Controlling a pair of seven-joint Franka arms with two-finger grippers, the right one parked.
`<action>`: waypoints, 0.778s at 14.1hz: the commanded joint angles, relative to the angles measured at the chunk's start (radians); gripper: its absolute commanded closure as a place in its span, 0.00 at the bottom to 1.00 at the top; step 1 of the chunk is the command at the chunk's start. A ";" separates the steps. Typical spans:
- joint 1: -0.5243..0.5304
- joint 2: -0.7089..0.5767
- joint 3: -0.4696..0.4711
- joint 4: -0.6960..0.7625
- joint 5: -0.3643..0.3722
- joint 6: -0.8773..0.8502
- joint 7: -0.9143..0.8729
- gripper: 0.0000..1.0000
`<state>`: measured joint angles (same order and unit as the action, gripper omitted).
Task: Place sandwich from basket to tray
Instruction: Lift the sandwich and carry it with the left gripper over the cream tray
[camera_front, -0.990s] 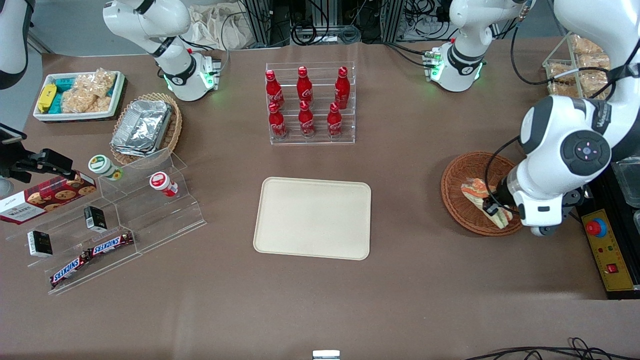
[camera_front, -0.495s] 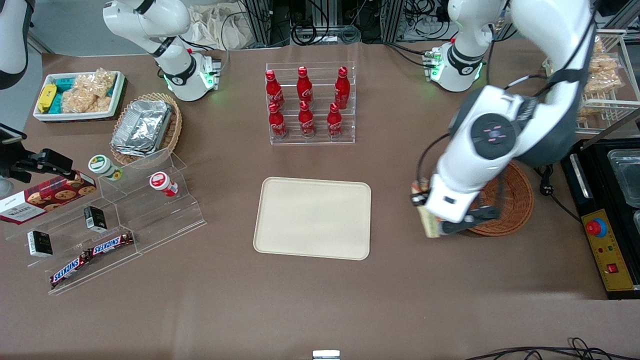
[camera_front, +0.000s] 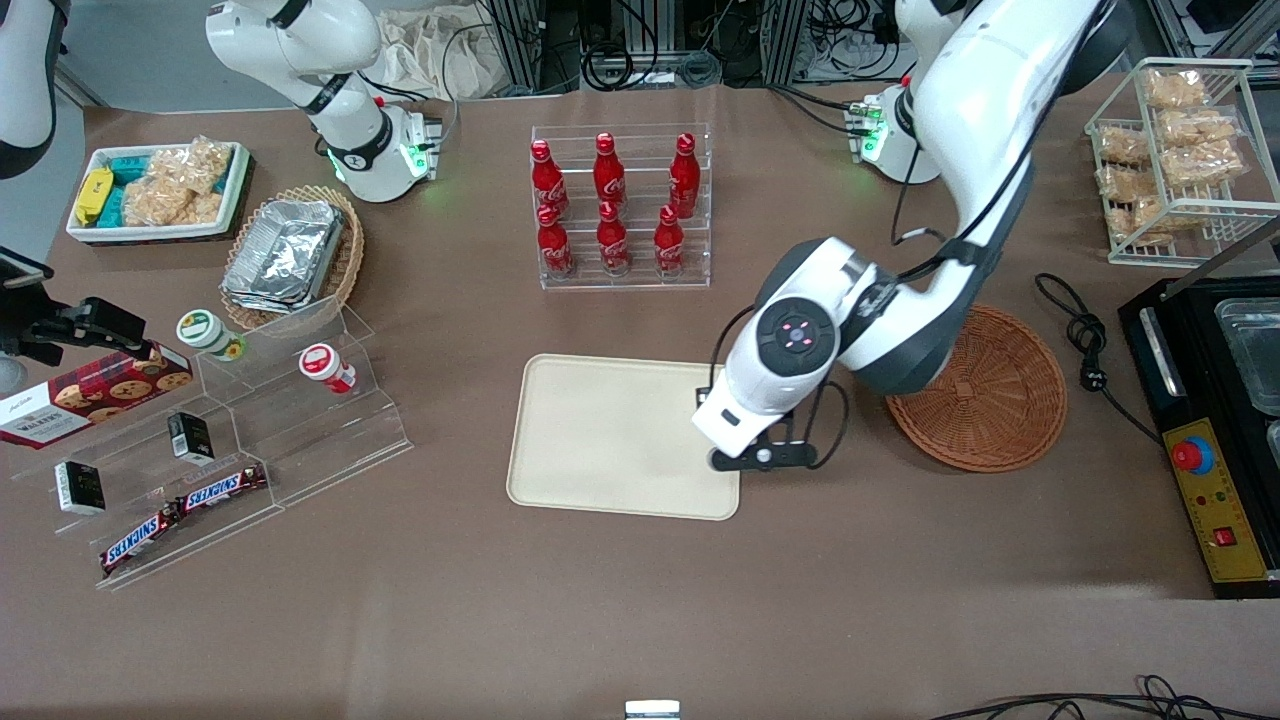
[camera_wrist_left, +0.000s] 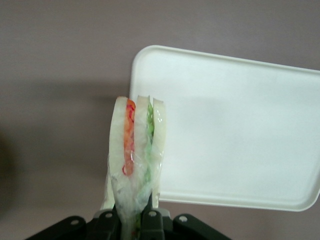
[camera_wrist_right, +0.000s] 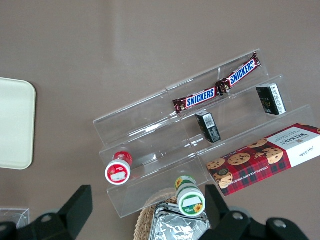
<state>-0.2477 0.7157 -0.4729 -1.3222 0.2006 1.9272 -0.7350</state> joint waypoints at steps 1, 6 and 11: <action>-0.031 0.079 0.005 0.055 0.014 0.048 0.043 1.00; -0.045 0.140 0.010 0.043 0.028 0.130 0.082 1.00; -0.042 0.166 0.013 0.040 0.045 0.173 0.083 0.12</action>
<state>-0.2768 0.8563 -0.4672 -1.3166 0.2177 2.0748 -0.6588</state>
